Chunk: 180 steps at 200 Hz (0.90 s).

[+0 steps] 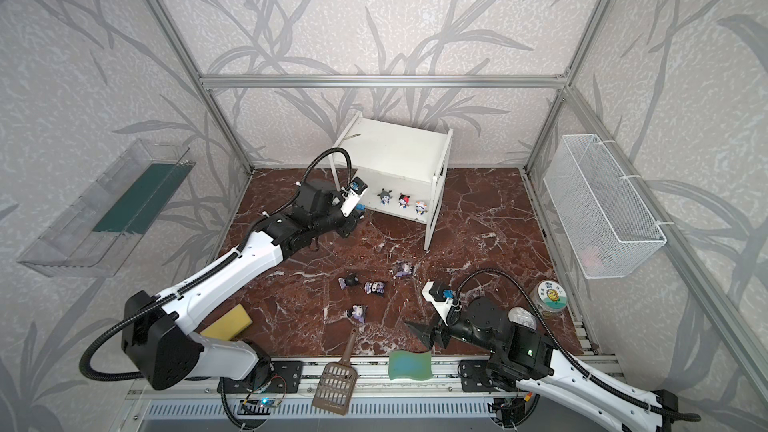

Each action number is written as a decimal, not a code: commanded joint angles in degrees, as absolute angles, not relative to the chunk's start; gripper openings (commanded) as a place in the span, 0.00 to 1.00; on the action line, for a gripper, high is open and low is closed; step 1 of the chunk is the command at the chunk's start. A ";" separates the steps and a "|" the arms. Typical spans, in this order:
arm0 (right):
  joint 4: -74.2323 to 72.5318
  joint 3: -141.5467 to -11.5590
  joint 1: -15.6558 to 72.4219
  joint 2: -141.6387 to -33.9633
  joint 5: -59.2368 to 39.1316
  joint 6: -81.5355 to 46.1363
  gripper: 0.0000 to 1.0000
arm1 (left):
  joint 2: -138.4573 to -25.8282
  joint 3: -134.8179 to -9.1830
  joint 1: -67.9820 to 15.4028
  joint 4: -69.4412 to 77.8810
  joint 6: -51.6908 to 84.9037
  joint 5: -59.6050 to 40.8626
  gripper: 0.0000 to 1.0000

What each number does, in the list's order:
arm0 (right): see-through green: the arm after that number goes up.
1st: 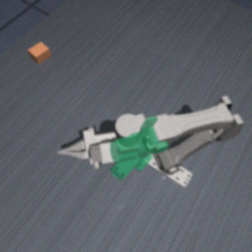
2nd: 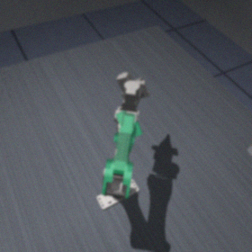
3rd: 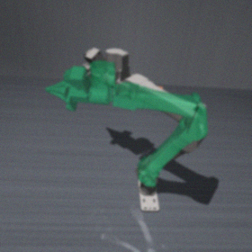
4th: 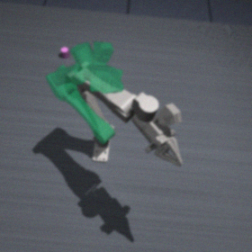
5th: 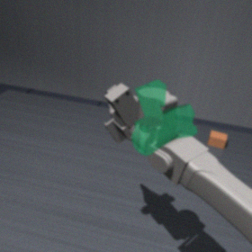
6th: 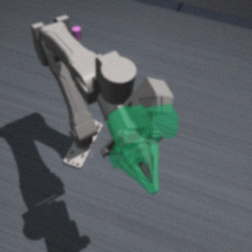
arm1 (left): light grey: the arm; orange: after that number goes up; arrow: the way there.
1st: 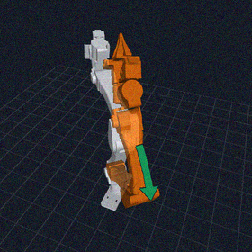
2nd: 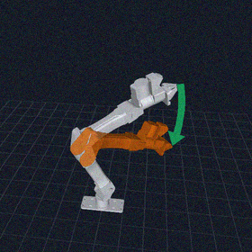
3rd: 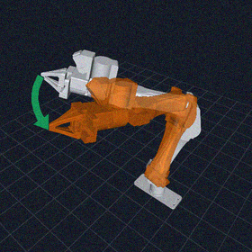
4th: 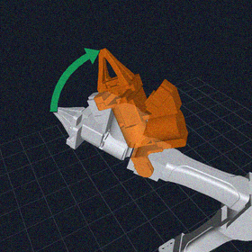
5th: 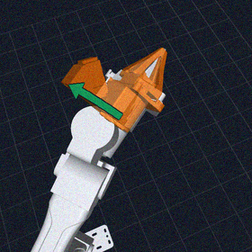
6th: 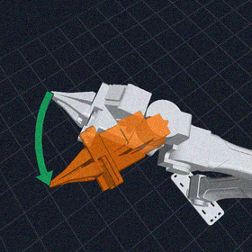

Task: Place and organize the plastic toys onto the shelf
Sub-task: 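Carry the blue figure to the shelf with the left gripper while the right arm withdraws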

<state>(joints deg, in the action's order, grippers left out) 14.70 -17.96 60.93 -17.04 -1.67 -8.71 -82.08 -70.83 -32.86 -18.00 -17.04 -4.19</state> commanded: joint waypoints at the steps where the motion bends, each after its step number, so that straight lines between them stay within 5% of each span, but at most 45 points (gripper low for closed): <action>1: 15.71 -19.80 61.27 -16.09 -0.27 -7.91 0.89 | -84.80 -73.71 -32.10 -15.53 -22.88 -5.35 0.14; 180: 14.97 -19.93 61.26 -16.14 0.88 -7.80 0.89 | -91.79 -70.39 -27.77 -2.56 -19.78 -7.60 0.14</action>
